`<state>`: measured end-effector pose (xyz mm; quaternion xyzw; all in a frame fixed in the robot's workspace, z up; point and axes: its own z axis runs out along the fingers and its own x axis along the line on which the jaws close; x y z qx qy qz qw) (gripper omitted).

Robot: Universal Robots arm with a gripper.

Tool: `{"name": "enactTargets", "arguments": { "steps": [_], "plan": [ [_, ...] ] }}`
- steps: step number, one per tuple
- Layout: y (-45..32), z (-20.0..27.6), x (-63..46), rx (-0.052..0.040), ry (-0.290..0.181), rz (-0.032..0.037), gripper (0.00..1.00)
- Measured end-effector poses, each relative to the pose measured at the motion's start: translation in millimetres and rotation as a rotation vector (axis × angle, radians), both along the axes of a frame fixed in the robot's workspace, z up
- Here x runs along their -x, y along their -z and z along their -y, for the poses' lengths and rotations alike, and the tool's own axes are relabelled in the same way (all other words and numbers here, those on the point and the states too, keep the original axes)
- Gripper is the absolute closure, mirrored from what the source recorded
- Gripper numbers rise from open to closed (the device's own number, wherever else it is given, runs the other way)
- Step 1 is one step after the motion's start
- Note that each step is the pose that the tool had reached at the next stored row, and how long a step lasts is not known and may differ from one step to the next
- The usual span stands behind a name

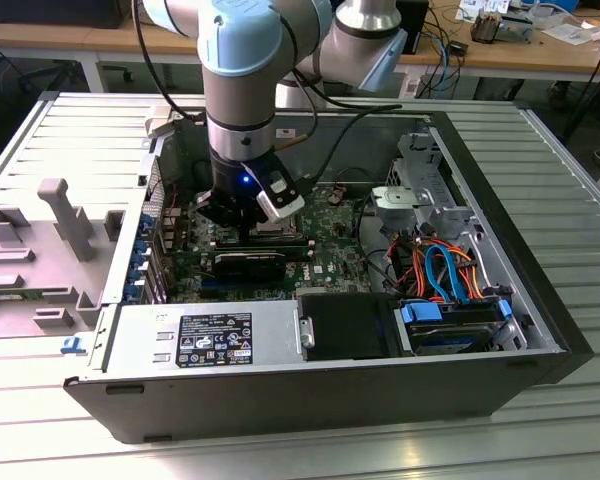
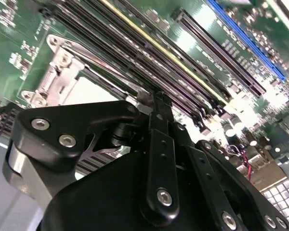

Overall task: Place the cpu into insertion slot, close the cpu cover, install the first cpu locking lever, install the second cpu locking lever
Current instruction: 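Install the second cpu locking lever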

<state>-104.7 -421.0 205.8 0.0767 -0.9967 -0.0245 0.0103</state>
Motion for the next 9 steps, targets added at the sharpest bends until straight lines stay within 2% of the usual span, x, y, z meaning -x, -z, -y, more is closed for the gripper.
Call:
{"name": "enactTargets", "arguments": {
  "steps": [3,9],
  "plan": [
    [0.0,0.0,4.7,-0.0009,0.0,0.0001,0.89],
    [0.0,0.1,6.5,-0.0023,0.0,0.0002,0.89]
  ]
}}
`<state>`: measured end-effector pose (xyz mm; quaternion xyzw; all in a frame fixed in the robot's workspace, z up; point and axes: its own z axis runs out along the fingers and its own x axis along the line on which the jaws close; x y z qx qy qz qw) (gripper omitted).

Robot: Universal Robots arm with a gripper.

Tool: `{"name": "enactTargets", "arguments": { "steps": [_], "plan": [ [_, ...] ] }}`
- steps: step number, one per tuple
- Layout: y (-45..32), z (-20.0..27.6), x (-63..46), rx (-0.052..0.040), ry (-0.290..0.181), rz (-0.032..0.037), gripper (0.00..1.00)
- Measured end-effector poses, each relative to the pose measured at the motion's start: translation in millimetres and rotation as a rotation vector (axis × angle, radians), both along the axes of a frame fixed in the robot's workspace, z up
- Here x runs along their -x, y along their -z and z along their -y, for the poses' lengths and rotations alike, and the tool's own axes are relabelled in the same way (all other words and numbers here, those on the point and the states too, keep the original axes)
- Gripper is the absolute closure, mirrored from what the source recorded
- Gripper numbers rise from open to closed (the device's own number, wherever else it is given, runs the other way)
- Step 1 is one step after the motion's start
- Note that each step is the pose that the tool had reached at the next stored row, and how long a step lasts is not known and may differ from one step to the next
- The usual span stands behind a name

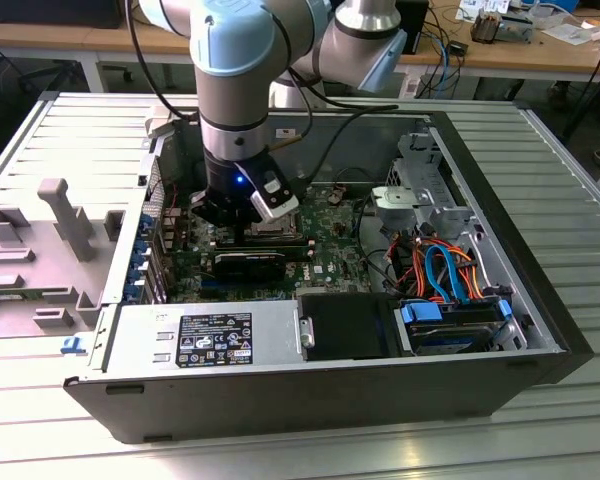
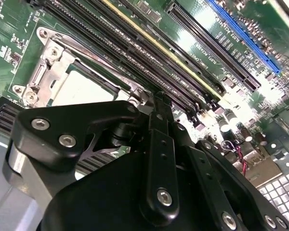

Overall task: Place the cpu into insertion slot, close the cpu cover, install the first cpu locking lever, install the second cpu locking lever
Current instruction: 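Install the second cpu locking lever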

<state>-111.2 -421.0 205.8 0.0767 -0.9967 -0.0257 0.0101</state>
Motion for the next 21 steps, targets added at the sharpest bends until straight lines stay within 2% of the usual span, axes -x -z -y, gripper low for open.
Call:
{"name": "enactTargets", "arguments": {
  "steps": [3,8,10,11,14,16,18,20,21],
  "plan": [
    [0.0,-0.3,0.4,-0.0003,0.0,0.0,0.89],
    [0.3,-6.5,0.4,-0.0011,0.0,0.0004,0.89],
    [-0.1,-6.5,0.4,-0.0002,-0.001,0.0,0.89],
    [-3.0,-6.5,0.5,-0.0001,0.0,-0.0001,0.89],
    [-24.1,-6.8,0.4,-0.0003,0.0,0.0,0.89],
    [-32.7,-7.3,0.4,-0.0002,0.0,0.0,0.89],
    [-47.0,-7.9,-0.7,-0.0003,0.0,-0.0005,0.89],
    [-51.8,-7.9,-4.5,-0.0004,0.0,-0.0058,0.89],
    [-52.5,-7.9,-8.3,-0.0004,0.0,-0.0121,0.89]
  ]
}}
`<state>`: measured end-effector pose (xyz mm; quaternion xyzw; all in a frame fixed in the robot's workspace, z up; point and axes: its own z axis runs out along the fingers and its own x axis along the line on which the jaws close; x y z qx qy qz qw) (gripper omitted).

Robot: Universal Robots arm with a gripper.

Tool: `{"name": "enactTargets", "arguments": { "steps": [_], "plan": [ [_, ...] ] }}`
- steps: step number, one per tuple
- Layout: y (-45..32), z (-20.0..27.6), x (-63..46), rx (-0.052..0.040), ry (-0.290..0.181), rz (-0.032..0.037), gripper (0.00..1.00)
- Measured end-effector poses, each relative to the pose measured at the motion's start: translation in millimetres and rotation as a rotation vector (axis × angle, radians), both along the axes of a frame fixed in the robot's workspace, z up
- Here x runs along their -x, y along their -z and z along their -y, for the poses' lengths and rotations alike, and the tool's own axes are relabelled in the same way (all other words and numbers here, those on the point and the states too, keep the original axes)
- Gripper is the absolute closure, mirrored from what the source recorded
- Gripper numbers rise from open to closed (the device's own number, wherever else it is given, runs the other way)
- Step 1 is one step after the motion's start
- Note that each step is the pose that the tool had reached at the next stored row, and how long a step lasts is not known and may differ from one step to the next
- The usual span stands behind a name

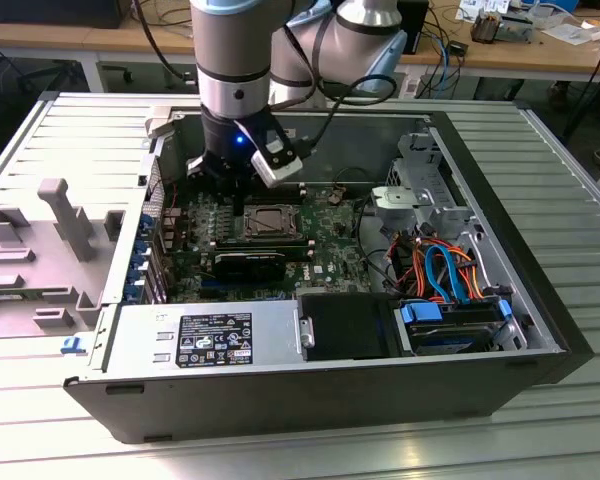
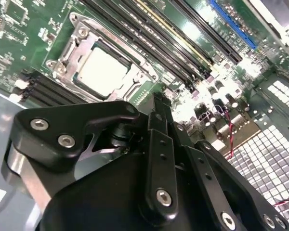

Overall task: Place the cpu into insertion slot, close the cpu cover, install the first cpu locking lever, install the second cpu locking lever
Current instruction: 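Install the second cpu locking lever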

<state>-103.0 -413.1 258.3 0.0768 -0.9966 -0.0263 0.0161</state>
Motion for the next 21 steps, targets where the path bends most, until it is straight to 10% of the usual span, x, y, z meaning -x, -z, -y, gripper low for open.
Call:
{"name": "enactTargets", "arguments": {
  "steps": [3,12,21],
  "plan": [
    [-0.1,0.0,-19.3,-0.0003,0.0,-0.0347,0.89],
    [5.2,6.7,-58.4,-0.0001,0.0,-0.1081,0.89],
    [22.1,15.5,-70.0,-0.0002,0.0,-0.1222,0.89]
  ]
}}
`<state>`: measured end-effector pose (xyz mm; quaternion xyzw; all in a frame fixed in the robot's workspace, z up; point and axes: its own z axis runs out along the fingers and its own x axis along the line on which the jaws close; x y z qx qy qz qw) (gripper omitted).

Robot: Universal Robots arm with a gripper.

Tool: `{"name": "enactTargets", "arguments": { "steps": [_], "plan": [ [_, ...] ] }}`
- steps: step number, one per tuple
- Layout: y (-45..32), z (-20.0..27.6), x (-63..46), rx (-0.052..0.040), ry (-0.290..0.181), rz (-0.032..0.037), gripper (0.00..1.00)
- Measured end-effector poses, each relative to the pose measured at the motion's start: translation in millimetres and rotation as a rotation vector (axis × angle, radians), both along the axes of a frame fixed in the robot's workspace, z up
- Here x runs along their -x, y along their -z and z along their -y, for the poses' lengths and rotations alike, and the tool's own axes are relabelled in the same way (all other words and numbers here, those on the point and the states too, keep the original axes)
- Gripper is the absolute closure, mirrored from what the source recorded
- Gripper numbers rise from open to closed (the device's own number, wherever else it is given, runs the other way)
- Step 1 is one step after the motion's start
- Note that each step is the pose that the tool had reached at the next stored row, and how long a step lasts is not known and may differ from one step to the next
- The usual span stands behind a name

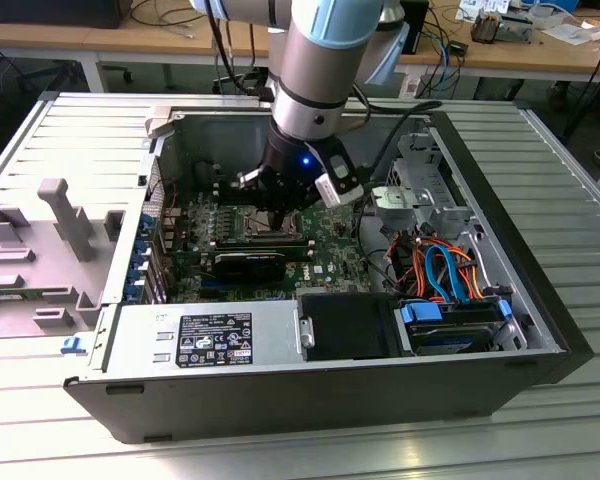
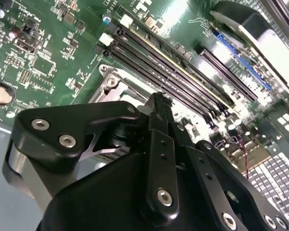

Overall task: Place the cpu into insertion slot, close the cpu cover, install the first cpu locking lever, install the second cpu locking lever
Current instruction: 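Install the second cpu locking lever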

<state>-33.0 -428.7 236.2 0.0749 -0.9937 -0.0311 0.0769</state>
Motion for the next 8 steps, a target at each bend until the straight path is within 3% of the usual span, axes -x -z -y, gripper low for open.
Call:
{"name": "enactTargets", "arguments": {
  "steps": [4,7,8],
  "plan": [
    [5.2,1.7,0.7,-0.0037,0.0,-0.0002,0.89],
    [5.8,6.4,7.7,-0.034,0.0,-0.0001,0.89],
    [6.1,7.2,8.2,-0.0385,0.0,-0.0001,0.89]
  ]
}}
